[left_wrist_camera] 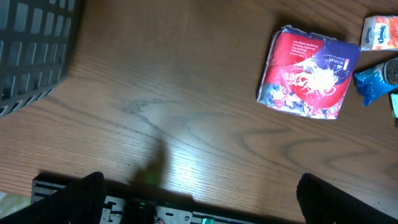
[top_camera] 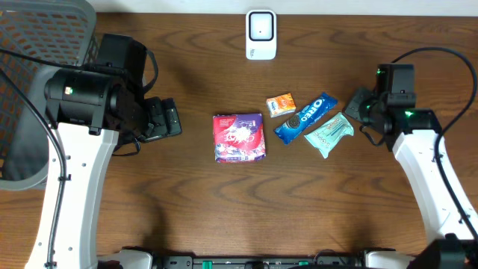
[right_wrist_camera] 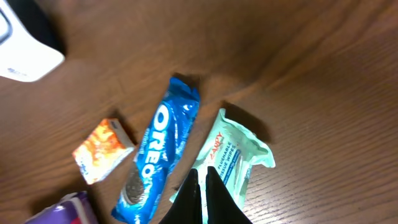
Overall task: Scan the item barcode
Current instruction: 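Grasp the mint-green wipes pack with the right gripper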
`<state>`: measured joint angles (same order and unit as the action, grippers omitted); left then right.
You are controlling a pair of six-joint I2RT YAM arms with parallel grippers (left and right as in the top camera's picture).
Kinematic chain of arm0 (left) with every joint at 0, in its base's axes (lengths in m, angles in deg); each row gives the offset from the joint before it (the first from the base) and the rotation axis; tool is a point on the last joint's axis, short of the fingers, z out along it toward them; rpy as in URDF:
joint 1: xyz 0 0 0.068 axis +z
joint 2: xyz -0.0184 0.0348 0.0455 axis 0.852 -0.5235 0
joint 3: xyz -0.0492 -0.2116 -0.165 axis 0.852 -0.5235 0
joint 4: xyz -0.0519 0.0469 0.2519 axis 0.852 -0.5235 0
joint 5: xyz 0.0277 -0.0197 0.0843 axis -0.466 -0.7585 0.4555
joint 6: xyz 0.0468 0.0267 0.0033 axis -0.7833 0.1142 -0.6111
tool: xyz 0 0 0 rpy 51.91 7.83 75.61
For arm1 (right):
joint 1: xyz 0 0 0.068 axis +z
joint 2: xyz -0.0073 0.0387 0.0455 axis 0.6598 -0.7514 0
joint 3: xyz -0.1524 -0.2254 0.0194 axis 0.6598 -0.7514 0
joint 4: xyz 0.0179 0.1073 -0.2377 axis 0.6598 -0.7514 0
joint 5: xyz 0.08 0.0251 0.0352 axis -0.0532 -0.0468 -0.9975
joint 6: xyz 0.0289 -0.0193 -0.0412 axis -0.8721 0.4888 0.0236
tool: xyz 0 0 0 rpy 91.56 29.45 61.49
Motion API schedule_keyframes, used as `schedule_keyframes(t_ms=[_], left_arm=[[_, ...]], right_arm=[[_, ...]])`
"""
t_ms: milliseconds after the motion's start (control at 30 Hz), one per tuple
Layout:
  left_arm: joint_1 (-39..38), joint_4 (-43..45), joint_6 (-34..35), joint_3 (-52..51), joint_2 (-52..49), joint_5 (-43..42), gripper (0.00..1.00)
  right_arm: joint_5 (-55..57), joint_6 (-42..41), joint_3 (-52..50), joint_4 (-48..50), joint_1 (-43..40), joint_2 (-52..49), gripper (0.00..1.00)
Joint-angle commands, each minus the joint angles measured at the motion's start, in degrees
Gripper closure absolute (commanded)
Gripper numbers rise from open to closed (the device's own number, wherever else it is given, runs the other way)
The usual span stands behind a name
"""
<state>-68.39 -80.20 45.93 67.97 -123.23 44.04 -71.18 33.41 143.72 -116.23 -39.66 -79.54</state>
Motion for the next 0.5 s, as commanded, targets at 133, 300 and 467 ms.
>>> schedule_keyframes(t_ms=[133, 300, 467], left_arm=[[0.13, -0.20, -0.76, 0.00, -0.44, 0.74, 0.02], [0.13, -0.20, -0.76, 0.00, -0.44, 0.74, 0.02], [0.13, -0.20, -0.76, 0.00, -0.44, 0.74, 0.02]], right_arm=[[-0.28, 0.13, -1.03, -0.13, 0.72, -10.67, 0.99], [0.17, 0.11, -1.03, -1.40, 0.76, -16.79, 0.99], [3.85, 0.11, -1.03, -4.72, 0.76, -21.81, 0.99]])
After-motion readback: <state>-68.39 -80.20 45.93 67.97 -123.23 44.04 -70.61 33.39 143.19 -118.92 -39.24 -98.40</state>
